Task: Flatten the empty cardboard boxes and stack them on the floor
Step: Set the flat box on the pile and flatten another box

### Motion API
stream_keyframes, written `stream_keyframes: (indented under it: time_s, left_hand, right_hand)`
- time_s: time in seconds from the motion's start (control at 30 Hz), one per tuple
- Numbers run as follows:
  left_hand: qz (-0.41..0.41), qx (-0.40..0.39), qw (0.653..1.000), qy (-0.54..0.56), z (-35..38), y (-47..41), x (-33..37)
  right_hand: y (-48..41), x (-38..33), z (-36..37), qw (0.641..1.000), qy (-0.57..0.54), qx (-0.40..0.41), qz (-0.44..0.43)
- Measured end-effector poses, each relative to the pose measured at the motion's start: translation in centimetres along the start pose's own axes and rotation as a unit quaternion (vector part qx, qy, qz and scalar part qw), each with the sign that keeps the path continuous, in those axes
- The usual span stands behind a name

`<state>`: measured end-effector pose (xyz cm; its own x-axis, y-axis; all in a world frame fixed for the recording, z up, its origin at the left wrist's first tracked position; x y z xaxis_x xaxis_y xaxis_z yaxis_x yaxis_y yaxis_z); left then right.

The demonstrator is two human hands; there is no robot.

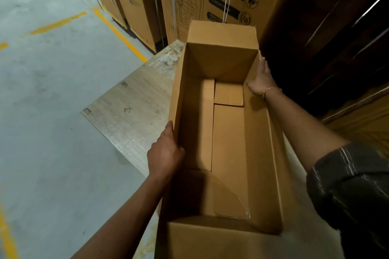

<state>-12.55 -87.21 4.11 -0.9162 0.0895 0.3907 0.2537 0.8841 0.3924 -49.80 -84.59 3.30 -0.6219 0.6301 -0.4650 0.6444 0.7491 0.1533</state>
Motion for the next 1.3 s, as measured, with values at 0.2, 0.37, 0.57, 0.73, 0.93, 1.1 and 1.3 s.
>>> stream_keyframes:
  time_s: [0.2,0.37,0.57,0.73,0.93,1.1,1.3]
  left_hand:
    - [0.013,-0.012,0.998,0.065,-0.4,0.4,-0.6]
    - [0.041,-0.064,0.992,0.096,0.3,4.7,-3.9]
    - [-0.018,-0.1,0.983,0.155,2.8,11.4,-9.9]
    - [-0.018,-0.184,0.954,0.237,3.3,12.1,-8.1]
    - [0.002,-0.229,0.953,0.197,8.8,11.2,-5.9]
    - [-0.038,-0.211,0.937,0.276,7.7,12.0,-5.5]
    - [0.033,-0.274,0.853,0.443,0.2,15.9,-2.5]
  right_hand:
    - [20.2,3.5,3.3,0.996,-0.076,-0.026,0.042]
    - [35.8,4.3,5.7,0.99,-0.113,-0.049,0.071]
    - [41.5,2.3,5.8,0.956,-0.267,0.088,0.085]
    - [44.7,-0.1,-1.0,0.973,-0.09,0.201,0.065]
    - [45.1,-7.0,-5.3,0.978,0.162,0.129,0.0]
    - [43.8,-9.4,-3.3,0.982,0.137,0.113,-0.058]
    - [41.7,-12.5,-0.6,0.976,0.032,0.149,-0.157]
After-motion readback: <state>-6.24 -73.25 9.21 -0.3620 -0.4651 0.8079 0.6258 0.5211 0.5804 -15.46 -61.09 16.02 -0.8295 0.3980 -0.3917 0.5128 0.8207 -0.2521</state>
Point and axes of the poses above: each hand's wrist, its own y-axis away from the middle knuckle, its own z-axis out of the palm, x = y × z, the point moved 4 cm from there along -y, towards the middle knuckle, and after that the axes turned 12 degrees about -z, right-handed, at the moved point
